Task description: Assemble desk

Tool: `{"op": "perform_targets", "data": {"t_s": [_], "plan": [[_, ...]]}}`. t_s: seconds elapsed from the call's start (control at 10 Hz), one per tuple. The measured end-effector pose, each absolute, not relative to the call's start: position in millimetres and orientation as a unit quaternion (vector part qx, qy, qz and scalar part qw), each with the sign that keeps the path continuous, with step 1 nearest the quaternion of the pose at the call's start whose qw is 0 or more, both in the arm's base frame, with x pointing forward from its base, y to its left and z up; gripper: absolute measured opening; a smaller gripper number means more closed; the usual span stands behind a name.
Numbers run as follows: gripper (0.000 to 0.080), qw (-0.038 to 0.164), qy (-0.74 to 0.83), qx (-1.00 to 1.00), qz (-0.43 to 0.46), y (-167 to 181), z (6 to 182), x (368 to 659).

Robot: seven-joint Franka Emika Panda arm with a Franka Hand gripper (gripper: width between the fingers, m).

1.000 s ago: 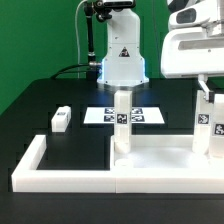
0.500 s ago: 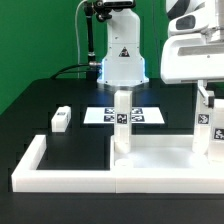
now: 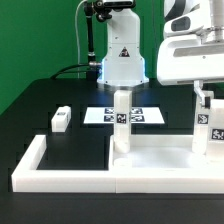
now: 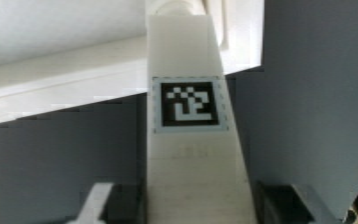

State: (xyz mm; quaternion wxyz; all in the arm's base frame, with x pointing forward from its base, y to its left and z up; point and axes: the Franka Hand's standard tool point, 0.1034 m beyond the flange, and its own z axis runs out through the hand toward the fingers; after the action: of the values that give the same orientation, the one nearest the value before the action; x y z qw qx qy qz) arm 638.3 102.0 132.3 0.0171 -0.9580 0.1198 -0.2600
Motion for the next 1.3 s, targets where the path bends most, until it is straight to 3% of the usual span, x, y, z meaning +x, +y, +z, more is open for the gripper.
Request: {"op": "perform_targets", "data": {"t_s": [0.2, 0.3, 0.4, 0.5, 1.3], "plan": [[0.0291, 0.017, 0.120, -0.958, -0.258, 102.3, 131.9, 638.3], [0.0335, 0.017, 0.120, -0.959, -0.258, 102.2, 131.4, 638.1], [0.0530, 0.016, 0.119, -0.959, -0.258, 102.1, 131.0, 638.0], [0.0611, 0.016, 0.118, -0.959, -0.258, 102.1, 130.8, 638.0], [0.0649, 0.015, 0.117, -0.959, -0.257, 101.9, 129.7, 637.6]]}}
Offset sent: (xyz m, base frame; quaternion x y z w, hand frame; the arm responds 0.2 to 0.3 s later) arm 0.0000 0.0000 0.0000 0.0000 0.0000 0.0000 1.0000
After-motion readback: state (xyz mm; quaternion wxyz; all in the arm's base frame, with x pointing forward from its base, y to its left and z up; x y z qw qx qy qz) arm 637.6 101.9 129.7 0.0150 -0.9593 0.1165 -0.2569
